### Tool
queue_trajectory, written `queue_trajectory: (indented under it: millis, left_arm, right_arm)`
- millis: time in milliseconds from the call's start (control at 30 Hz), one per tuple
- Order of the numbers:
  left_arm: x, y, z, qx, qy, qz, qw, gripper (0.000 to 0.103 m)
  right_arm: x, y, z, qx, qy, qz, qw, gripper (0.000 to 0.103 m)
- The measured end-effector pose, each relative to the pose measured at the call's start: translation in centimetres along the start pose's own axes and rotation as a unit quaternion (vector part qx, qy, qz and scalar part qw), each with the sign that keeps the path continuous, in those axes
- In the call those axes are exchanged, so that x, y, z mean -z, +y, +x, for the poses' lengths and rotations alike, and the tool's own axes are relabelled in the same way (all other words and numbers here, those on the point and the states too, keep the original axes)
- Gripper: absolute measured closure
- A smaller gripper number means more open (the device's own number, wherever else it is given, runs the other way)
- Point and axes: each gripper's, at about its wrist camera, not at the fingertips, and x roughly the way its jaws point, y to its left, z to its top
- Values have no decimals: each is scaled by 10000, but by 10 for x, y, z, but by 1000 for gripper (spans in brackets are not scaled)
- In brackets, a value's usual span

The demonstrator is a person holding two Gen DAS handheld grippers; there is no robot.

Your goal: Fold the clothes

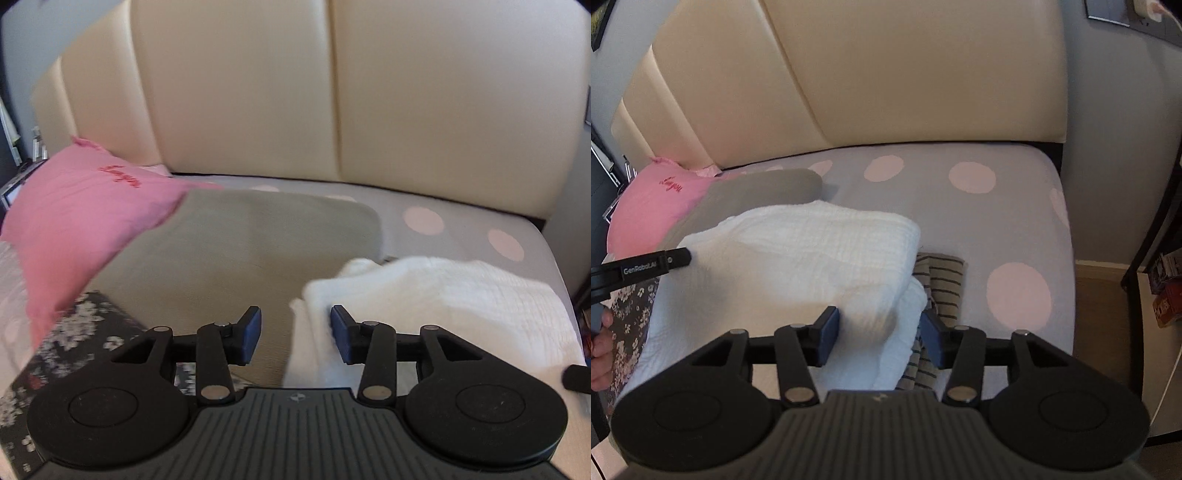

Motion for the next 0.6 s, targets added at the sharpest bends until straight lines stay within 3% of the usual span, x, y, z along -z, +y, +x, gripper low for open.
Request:
queue_trajectory:
  millis: [100, 167, 200, 367, 533, 600]
  left_arm:
    - [-1, 4, -25, -140, -26, 22, 9999, 63]
    - [1, 6, -43, -174, -46, 96, 9998, 67]
    - [5, 5, -53, -113, -42, 107, 9999, 68]
    - [32, -4, -99, 166, -6, 196, 9997, 69]
    - [62, -22, -96, 53, 309, 524, 9981, 75]
    - [67, -20, -84, -33, 459, 394, 9982, 79]
  right_arm:
    - [1, 1, -17, 100, -191, -147, 9997, 54]
    - [4, 3, -29, -101, -216, -188, 9995, 57]
    - [6, 5, -35, -203, -218, -231, 9993, 62]
    - [28, 14, -56, -410, -152, -452, 9980, 63]
    - [54, 28, -55, -442, 42, -838, 9955, 75]
    - [60, 32, -46, -406, 138, -944, 9946, 75]
